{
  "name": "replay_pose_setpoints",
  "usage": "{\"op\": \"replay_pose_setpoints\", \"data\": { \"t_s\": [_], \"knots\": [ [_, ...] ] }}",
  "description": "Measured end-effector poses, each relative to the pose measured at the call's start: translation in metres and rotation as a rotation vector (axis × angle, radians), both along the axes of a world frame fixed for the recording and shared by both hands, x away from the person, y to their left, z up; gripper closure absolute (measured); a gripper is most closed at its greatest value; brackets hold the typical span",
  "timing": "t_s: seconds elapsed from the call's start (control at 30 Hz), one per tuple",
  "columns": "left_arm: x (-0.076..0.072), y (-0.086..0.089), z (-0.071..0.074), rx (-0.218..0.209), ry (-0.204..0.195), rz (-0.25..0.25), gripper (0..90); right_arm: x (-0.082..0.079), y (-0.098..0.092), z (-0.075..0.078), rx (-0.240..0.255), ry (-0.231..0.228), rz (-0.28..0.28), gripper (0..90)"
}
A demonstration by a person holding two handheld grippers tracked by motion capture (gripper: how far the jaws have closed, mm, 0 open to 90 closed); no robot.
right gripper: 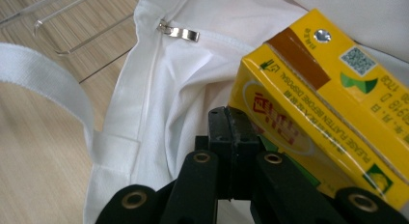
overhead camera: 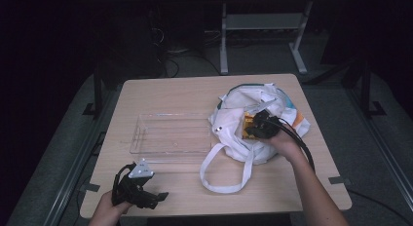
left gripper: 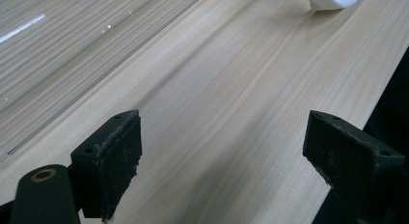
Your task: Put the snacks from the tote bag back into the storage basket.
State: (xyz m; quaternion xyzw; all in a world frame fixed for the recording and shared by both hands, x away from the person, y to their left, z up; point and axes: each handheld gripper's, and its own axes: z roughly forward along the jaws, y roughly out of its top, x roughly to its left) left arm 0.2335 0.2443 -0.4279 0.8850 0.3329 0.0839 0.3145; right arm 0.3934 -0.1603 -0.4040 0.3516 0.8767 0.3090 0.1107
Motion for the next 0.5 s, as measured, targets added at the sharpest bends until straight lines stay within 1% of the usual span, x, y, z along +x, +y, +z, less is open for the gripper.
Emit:
{"op": "replay_pose_setpoints", "data": {
  "t_s": [0.13,0.2,0.3,0.37,0.47,0.5],
  "knots": [
    [0.001,-0.001,0.0,-0.001,0.0,-0.003,13.3,-0.002,-0.004,0.001,-0.001,0.006,-0.001,89.5],
    [0.001,-0.001,0.0,-0.002,0.0,-0.006,13.3,-0.004,-0.011,0.005,0.009,0.02,-0.001,89.5],
    [0.002,-0.002,0.001,0.001,-0.004,-0.014,13.3,-0.006,-0.015,0.007,0.011,0.024,0.002,89.6],
    [0.002,-0.002,0.001,-0.003,-0.003,-0.015,13.3,-0.008,-0.023,0.008,0.024,0.029,-0.006,89.5],
    [0.003,-0.003,0.001,-0.003,-0.003,-0.017,13.3,-0.01,-0.031,0.007,0.022,0.038,-0.022,89.5],
    [0.003,-0.003,0.001,-0.004,-0.003,-0.018,13.3,-0.01,-0.031,0.007,0.022,0.038,-0.022,89.5]
  ]
}}
